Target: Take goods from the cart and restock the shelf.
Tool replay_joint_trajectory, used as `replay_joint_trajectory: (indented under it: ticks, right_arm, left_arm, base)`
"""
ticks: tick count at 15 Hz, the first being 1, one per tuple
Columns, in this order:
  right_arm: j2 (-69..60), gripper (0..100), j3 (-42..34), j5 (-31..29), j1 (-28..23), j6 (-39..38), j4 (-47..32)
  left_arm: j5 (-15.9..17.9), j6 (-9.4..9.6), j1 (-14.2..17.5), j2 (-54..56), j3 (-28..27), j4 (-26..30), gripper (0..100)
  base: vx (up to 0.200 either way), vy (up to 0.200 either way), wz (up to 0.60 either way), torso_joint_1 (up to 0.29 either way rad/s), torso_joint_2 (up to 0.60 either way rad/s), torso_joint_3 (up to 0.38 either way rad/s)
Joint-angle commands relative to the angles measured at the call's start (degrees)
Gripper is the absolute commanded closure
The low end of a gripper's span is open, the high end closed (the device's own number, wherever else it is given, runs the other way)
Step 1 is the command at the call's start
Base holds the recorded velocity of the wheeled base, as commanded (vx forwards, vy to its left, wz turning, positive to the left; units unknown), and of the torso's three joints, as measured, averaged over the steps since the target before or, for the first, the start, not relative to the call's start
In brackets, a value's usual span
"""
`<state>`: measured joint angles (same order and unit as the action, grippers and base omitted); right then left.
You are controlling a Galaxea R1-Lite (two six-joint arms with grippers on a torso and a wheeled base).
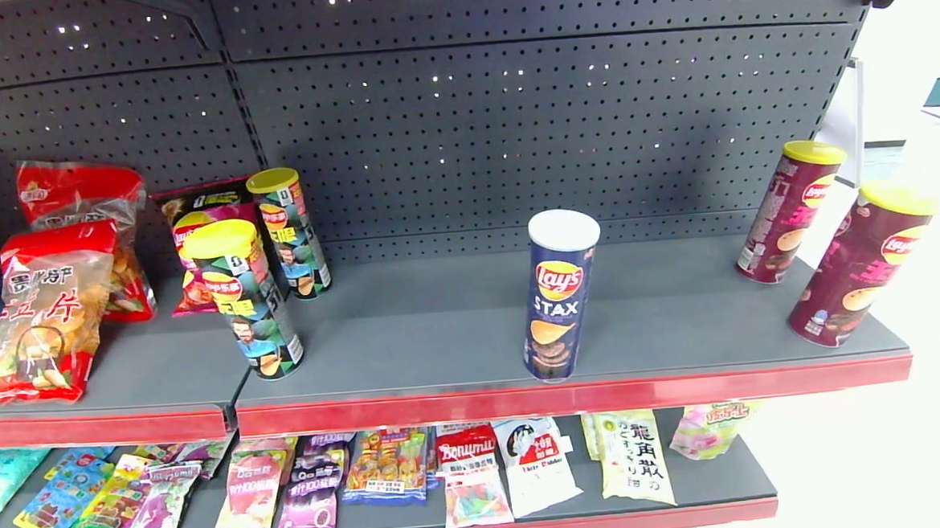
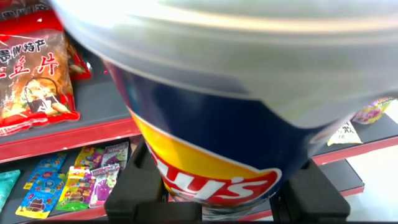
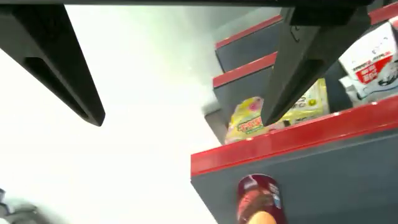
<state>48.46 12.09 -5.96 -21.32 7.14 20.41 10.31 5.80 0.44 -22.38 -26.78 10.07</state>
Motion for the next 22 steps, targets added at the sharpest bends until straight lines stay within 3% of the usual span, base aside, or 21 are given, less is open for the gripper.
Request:
replay_joint_trajectory:
  ticks: [1,3,5,7,10,13,19,22]
  right_arm:
    - [1.2,0,1.3,7.1,6.0,0.1,0.2]
    - [-0.5,0,0.7,17.9,11.7,-1.5,-0.1]
    - [-7.0,0,-2.1,22.4,17.5,-1.4,-1.3]
    - [-13.3,0,-5.9,19.7,19.5,-1.1,-3.6]
    - [-26.1,0,-11.0,4.9,19.4,0.2,-6.9]
    - [-39.4,0,-9.9,5.1,21.5,1.8,-21.5]
    - [-42.7,0,-9.1,4.3,22.3,2.0,-22.9]
    - [-42.9,0,-9.1,4.3,22.4,2.0,-22.9]
  left_arm:
    - [0.0,0.0,0.0,0.0,0.2,0.0,100]
    - [0.1,0.26,0.1,0.1,0.2,0.0,100]
    - [0.1,0.35,0.1,0.1,0.2,0.0,100]
    - [0.1,0.35,0.1,0.2,0.1,0.0,100]
    - [0.3,0.44,0.1,-0.5,-0.2,0.0,100]
    - [0.8,0.44,0.0,-2.0,-0.2,0.0,100]
    - [1.7,0.44,0.0,-2.2,-0.5,-0.6,100]
    - [1.7,0.44,0.0,-2.1,-0.3,-0.6,100]
  base:
    - [0.0,0.0,0.0,0.0,0.0,0.0]
    - [0.0,0.0,0.0,0.0,0.0,0.0]
    - [0.0,0.0,0.0,0.0,0.0,0.0]
    - [0.0,0.0,0.0,0.0,0.0,0.0]
    - [0.0,0.0,0.0,0.0,0.0,0.0]
    - [0.0,0.0,0.0,0.0,0.0,0.0]
    - [0.0,0.0,0.0,0.0,0.0,0.0]
    - [0.0,0.0,-0.6,0.002,0.0,0.002]
